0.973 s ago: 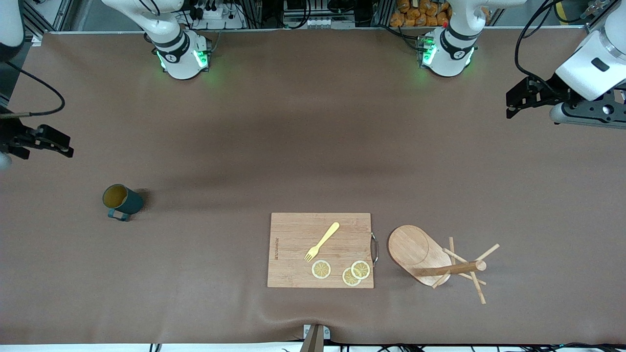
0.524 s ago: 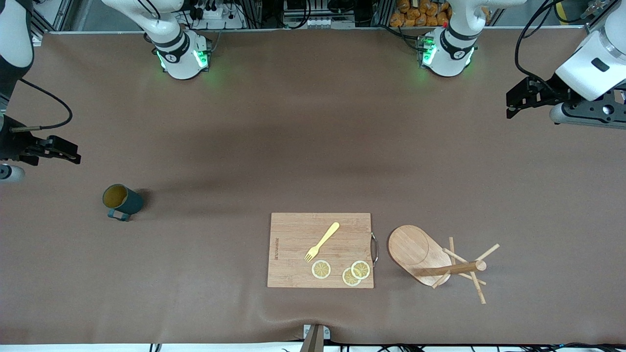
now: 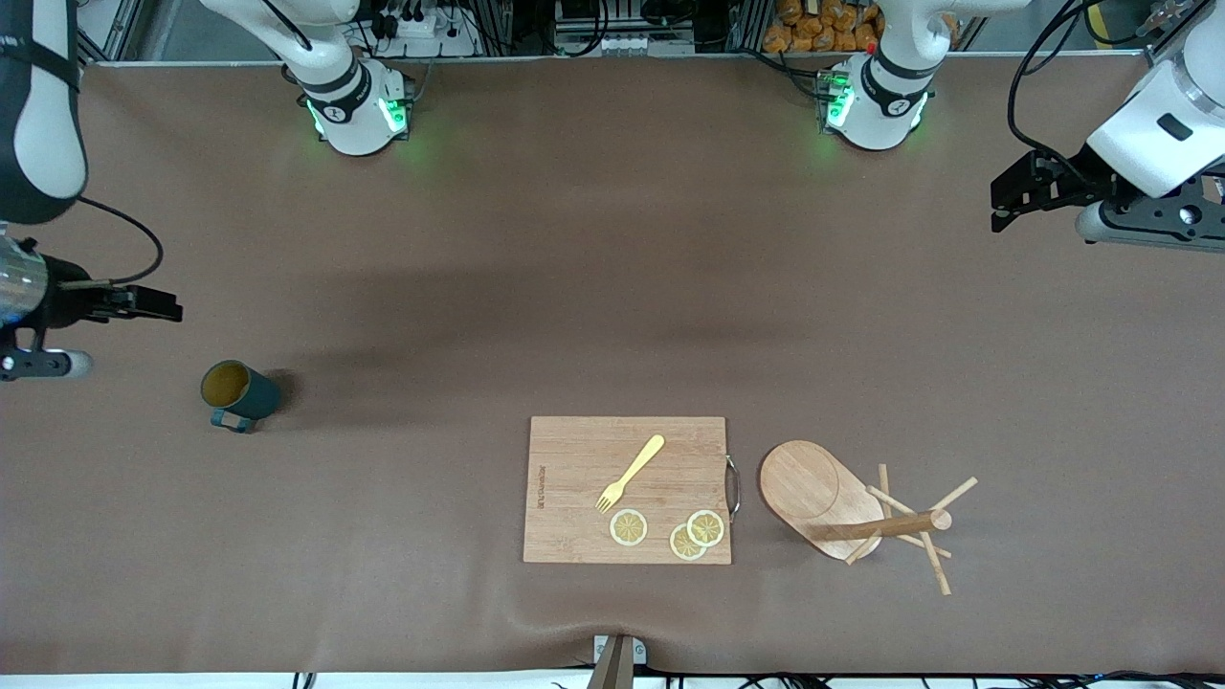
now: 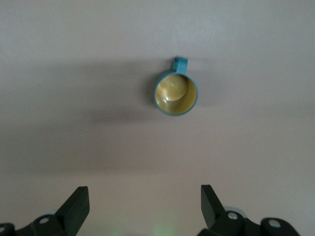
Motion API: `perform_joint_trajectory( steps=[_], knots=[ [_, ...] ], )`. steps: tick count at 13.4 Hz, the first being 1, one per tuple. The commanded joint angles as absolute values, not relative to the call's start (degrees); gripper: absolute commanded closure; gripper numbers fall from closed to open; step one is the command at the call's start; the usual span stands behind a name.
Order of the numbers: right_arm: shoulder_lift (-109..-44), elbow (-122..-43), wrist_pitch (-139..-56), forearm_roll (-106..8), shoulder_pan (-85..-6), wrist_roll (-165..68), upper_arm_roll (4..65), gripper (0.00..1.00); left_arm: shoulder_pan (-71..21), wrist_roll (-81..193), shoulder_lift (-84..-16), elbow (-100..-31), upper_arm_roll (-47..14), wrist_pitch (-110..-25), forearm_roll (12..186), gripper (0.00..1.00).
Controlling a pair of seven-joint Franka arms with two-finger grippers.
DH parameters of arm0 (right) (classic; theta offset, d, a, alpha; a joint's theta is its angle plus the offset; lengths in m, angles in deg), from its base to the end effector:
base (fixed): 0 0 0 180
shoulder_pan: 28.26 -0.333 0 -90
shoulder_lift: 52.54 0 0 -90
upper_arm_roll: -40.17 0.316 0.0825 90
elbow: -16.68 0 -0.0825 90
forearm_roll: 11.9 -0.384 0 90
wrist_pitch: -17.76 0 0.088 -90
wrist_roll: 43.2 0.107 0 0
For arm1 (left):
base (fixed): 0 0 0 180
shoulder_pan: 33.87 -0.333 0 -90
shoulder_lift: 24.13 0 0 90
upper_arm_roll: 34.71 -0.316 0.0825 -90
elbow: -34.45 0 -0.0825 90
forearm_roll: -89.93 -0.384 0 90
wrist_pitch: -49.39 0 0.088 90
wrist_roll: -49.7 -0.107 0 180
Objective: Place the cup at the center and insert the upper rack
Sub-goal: 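Reach the right gripper down toward the teal mug, then close the right gripper on the teal mug's rim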
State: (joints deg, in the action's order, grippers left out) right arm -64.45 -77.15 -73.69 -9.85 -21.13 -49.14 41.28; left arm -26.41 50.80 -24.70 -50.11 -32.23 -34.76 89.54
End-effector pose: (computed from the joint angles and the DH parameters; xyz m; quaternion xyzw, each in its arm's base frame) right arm 0.5930 -0.0671 0.4751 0.9921 0.0020 -0.1253 0.0026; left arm 0.5393 -0.0936 0.6545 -0.9970 0.0767 0.0082 0.0040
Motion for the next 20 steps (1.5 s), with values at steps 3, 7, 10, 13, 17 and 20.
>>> perform_joint_trajectory(
  steps=[3, 7, 10, 13, 17, 20],
  knots=[
    [-63.4, -86.7, -81.6, -10.5, -19.9, -49.1, 42.1, 0.00, -26.3, 50.8, -25.2, -49.1, -32.1, -34.8, 88.1, 0.00],
    [-65.0, -92.1, -93.3, -10.5, -19.1, -48.9, 42.1, 0.01, -26.8, 50.8, -25.4, -49.1, -32.1, -34.8, 88.2, 0.00],
    [-67.3, -91.9, -97.2, -10.5, -19.6, -45.5, 42.1, 0.09, -26.5, 50.8, -25.4, -49.1, -32.1, -34.8, 88.2, 0.00],
    [-69.9, -91.5, -98.4, -10.5, -20.1, -42.9, 42.1, 0.21, -26.3, 50.8, -25.4, -49.1, -32.0, -34.8, 88.3, 0.00],
    [-73.9, -91.6, -102.6, -10.5, -19.8, -42.2, 42.1, 0.23, -26.3, 50.8, -25.4, -49.1, -32.0, -34.7, 88.2, 0.00],
    [-75.6, -91.5, -104.1, -10.4, -19.8, -42.2, 42.1, 0.34, -26.2, 50.8, -25.4, -49.1, -32.1, -34.8, 88.2, 0.00]
  ],
)
